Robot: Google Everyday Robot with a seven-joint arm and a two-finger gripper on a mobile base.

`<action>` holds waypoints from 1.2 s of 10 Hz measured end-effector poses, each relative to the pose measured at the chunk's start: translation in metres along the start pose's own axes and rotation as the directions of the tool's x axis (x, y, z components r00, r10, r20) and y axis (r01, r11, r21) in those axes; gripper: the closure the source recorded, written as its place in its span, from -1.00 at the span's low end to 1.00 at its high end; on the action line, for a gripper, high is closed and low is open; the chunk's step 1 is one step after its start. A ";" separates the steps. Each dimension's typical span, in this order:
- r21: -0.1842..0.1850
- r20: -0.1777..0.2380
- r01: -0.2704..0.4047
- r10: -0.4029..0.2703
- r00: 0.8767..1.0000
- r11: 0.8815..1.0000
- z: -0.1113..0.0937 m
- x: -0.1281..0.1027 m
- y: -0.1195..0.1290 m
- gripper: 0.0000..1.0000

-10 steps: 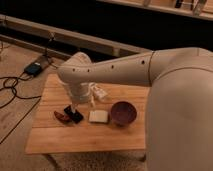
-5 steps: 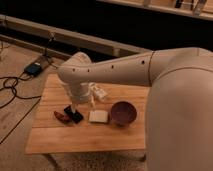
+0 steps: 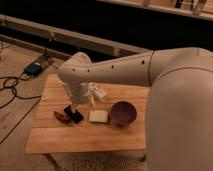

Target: Pick up the ceramic bowl

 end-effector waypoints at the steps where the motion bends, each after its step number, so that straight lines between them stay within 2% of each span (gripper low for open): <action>1: 0.000 0.000 0.000 0.000 1.000 1.000 0.000 0.000 0.000 -0.30; 4: -0.001 0.000 0.000 0.000 1.000 1.000 0.000 0.000 0.000 -0.30; 6: 0.014 0.007 0.009 -0.009 1.000 1.000 0.007 -0.004 -0.014 -0.30; 8: 0.010 0.019 0.009 -0.009 1.000 1.000 0.030 -0.017 -0.047 -0.30; 12: -0.011 0.035 -0.046 0.047 0.998 0.999 0.078 -0.041 -0.105 -0.30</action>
